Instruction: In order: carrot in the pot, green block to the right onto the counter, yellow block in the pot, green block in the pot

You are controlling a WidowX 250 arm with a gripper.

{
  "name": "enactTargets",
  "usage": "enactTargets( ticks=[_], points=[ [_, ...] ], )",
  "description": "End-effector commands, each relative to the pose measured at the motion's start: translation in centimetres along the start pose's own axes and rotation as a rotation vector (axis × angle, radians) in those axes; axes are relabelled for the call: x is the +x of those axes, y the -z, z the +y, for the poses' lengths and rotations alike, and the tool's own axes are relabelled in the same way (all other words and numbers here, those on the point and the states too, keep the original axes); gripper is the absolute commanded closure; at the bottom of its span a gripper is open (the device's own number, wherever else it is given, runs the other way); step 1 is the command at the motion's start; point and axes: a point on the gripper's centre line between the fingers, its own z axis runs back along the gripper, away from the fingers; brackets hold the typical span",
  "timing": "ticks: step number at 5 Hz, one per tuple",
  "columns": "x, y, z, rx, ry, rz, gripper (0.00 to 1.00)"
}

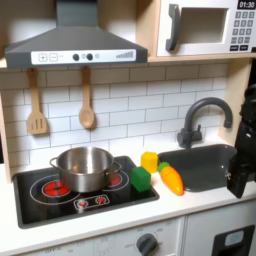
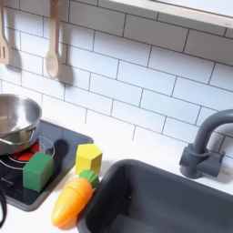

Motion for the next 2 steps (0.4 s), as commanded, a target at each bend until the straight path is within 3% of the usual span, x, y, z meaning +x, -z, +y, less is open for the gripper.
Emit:
enactTargets(
  ticks=[1, 2],
  points=[
    [0.0, 0.0, 0.0, -0.001, 0.002, 0.002, 0.0],
    [1.9, 0.3, 1.2, -0.02, 0.008, 0.0, 0.0]
  ],
)
